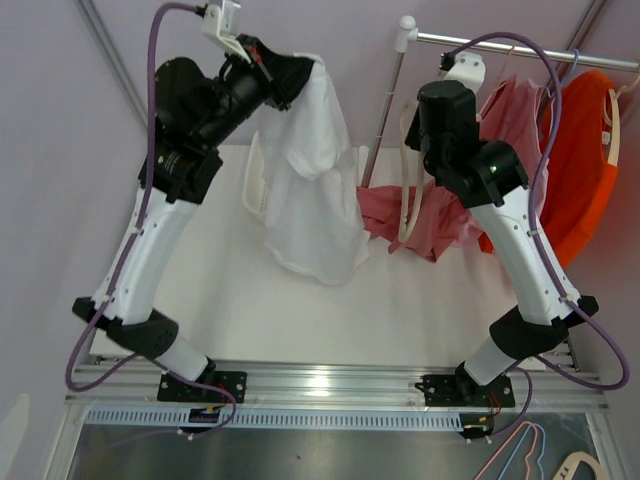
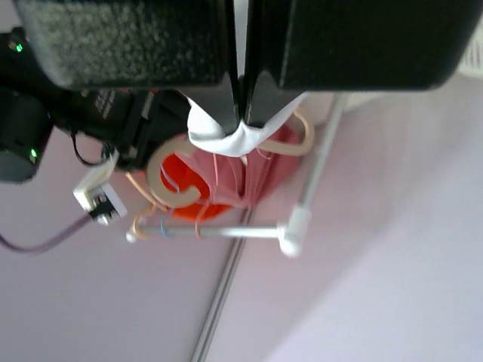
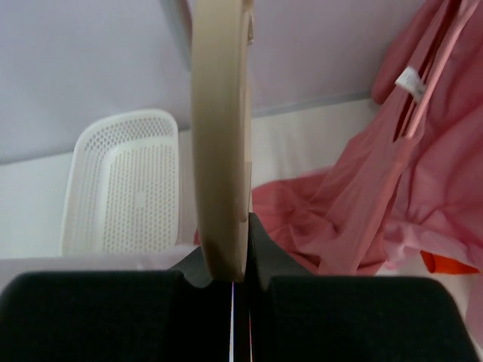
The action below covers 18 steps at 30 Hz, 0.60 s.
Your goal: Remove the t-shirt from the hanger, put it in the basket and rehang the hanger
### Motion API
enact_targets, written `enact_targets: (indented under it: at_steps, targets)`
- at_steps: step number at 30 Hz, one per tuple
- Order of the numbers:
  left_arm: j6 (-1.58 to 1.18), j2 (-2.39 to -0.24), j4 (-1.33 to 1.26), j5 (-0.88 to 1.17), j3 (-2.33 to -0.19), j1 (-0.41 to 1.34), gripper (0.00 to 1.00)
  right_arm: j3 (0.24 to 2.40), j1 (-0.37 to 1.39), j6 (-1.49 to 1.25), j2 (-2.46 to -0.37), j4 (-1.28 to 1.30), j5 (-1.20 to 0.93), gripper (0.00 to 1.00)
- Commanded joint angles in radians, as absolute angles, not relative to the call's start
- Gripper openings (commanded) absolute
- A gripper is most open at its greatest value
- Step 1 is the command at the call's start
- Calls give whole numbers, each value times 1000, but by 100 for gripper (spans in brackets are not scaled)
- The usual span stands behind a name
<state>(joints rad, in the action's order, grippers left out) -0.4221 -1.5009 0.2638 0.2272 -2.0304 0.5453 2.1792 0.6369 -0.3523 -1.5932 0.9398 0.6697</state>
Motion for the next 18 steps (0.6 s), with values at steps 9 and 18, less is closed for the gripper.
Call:
enact_targets:
  at_steps: [9,18]
  targets:
    - [-525,-1907,-142,391,-2356,370,1,2287,525,-167,-1658,622,649,0]
    - [-296,-2145,-434,227,-2573,338,1,2327,416,-107,-1784,501,522,0]
